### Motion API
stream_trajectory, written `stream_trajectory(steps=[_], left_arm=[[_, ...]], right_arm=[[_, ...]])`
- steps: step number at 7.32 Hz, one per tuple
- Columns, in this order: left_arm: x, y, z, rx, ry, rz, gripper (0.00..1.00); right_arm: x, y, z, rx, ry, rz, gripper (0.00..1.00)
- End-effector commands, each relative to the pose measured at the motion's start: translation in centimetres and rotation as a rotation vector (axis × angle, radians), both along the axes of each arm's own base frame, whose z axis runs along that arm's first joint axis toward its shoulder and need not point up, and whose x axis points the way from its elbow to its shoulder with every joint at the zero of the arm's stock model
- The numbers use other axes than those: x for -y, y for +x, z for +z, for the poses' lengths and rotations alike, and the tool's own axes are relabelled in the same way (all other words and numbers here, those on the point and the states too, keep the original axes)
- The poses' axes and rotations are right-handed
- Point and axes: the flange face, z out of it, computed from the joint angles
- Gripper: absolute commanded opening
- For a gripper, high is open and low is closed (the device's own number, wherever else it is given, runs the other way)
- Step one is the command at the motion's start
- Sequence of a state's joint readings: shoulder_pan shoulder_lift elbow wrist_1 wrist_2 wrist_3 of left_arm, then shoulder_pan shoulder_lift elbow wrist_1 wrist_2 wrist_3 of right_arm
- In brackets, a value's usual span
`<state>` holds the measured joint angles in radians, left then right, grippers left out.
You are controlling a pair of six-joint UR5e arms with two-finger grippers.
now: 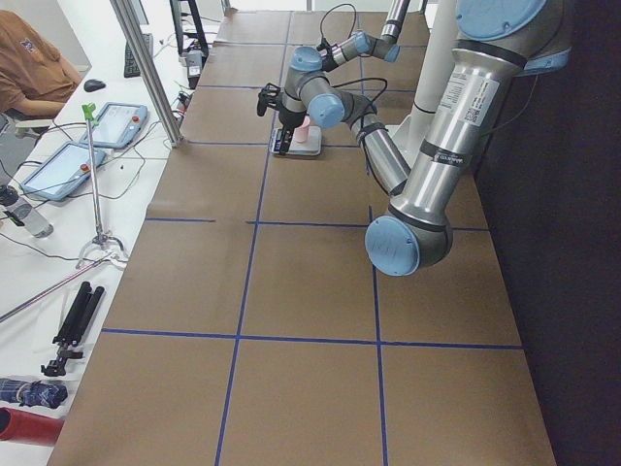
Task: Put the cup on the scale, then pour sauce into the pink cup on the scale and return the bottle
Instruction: 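Carry the bottle back with the right gripper and lower it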
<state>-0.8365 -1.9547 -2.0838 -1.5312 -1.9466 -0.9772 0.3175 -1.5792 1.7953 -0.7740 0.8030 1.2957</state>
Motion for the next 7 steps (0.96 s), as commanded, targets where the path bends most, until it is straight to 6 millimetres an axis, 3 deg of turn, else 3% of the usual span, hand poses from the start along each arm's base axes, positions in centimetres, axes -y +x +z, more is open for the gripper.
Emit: stream_trajectory(steps=[1,7], left_arm=[[-0.4,-0.3,-0.5,0.006,-0.007,0.0,0.58],[-0.3,-0.3,-0.5,0.006,-0.007,0.001,0.58]], right_arm=[[0.1,-0.3,1.0,-0.017,-0.008,0.0,0.0],[0.2,-0.3,2.4,-0.044,-0.017,0.0,0.0]])
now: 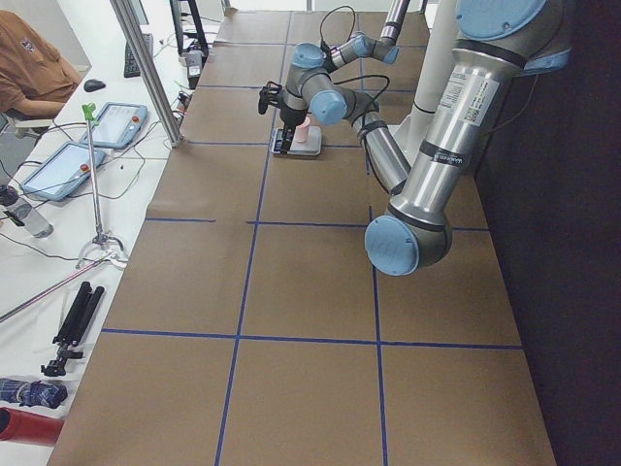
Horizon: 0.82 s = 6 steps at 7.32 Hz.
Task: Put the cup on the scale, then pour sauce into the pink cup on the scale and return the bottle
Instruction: 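Carry the bottle back with the right gripper and lower it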
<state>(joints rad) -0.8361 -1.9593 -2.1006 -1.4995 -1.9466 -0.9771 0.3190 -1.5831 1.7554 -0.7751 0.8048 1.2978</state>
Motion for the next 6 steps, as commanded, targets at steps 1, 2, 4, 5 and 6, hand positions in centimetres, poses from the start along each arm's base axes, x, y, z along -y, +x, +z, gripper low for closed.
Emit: stream_trajectory(steps=[1,2,4,5,6], left_arm=[[-0.02,0.09,-0.03,0.0,0.0,0.002,0.58],[0.02,0.02,-0.03,0.0,0.0,0.0,0.58],[0.03,0.03,-0.11,-0.001,0.001,0.0,0.58],[0.03,0.03,-0.11,-0.001,0.001,0.0,0.58],[0.03,0.03,-0.11,-0.001,0.001,0.0,0.58]], right_arm=[[0.01,-0.02,0.1,0.0,-0.001,0.0,0.25],[-0.01,0.1,0.22,0.023,-0.011,0.015,0.99],[-0.06,0.31,0.52,0.019,-0.011,0.018,1.0],[-0.02,0.46,0.47,0.017,-0.005,0.028,1.0],[-0.12,0.38,0.28,0.016,0.003,0.035,1.0]])
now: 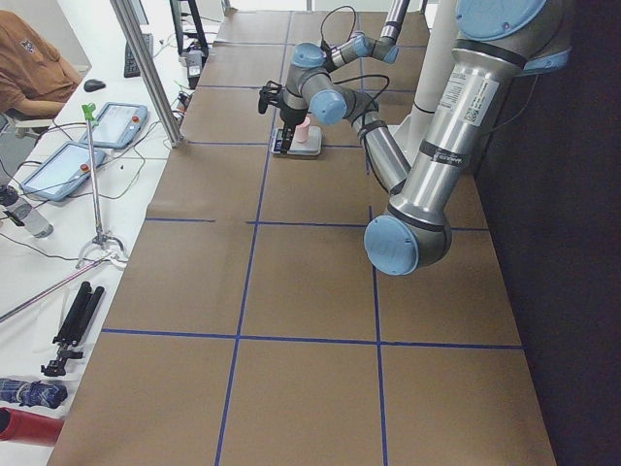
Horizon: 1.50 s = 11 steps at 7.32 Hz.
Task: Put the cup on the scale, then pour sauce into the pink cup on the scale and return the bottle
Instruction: 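Carry the bottle back with the right gripper and lower it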
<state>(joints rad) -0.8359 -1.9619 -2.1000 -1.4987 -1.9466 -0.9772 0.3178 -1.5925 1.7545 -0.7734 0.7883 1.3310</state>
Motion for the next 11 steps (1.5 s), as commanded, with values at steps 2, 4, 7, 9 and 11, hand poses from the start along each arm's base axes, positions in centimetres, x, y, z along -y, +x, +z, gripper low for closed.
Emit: stream_trajectory(steps=[2,4,7,9,11], left_arm=[[0.0,0.1,0.0,0.0,0.0,0.001,0.58],[0.0,0.1,0.0,0.0,0.0,0.001,0.58],[0.0,0.0,0.1,0.001,-0.001,0.0,0.58],[-0.1,-0.2,0.0,-0.001,0.001,-0.002,0.59],[-0.2,-0.3,-0.1,-0.002,0.002,-0.002,0.59]], right_arm=[[-1.1,-0.8,-0.6,0.002,0.023,0.001,1.0],[-3.0,-2.0,-0.6,-0.007,0.047,-0.014,1.0],[-5.2,-1.9,1.0,-0.045,0.058,-0.036,1.0],[-6.6,-1.2,1.5,-0.058,0.063,-0.054,1.0],[-8.3,0.4,0.9,-0.051,0.061,-0.09,1.0]])
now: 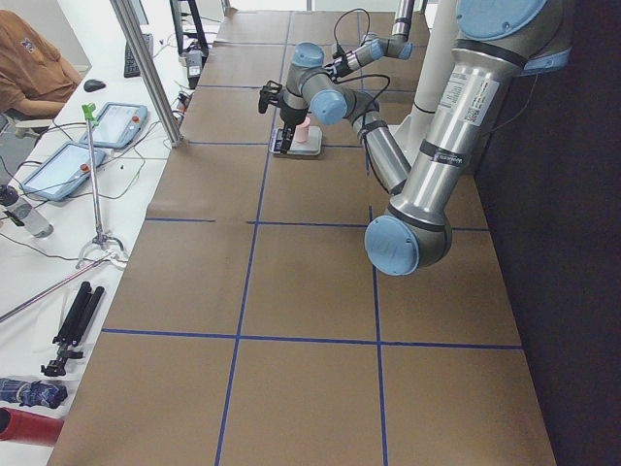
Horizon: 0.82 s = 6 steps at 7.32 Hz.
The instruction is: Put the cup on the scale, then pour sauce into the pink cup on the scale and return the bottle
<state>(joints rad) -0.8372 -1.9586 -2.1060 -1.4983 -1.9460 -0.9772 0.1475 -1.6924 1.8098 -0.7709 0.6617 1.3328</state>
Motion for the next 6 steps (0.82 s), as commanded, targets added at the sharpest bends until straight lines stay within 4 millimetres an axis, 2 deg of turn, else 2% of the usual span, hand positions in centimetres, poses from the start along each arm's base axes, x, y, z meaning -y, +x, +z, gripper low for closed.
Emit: stream_trajectory(steps=[1,2,5,6], left_arm=[[-0.1,-0.1,0.0,0.002,-0.003,0.0,0.59],[-0.1,-0.1,0.0,0.003,-0.004,0.0,0.59],[0.0,0.1,0.7,0.014,-0.013,0.001,0.59],[0.1,0.1,0.8,0.016,-0.014,0.002,0.59]], right_arm=[[-2.0,3.1,0.7,-0.022,-0.019,-0.054,1.0],[-2.5,4.7,0.9,-0.007,-0.047,-0.094,1.0],[-4.2,11.8,5.5,0.014,-0.113,-0.273,1.0],[-3.0,13.5,5.9,0.007,-0.12,-0.324,1.0]])
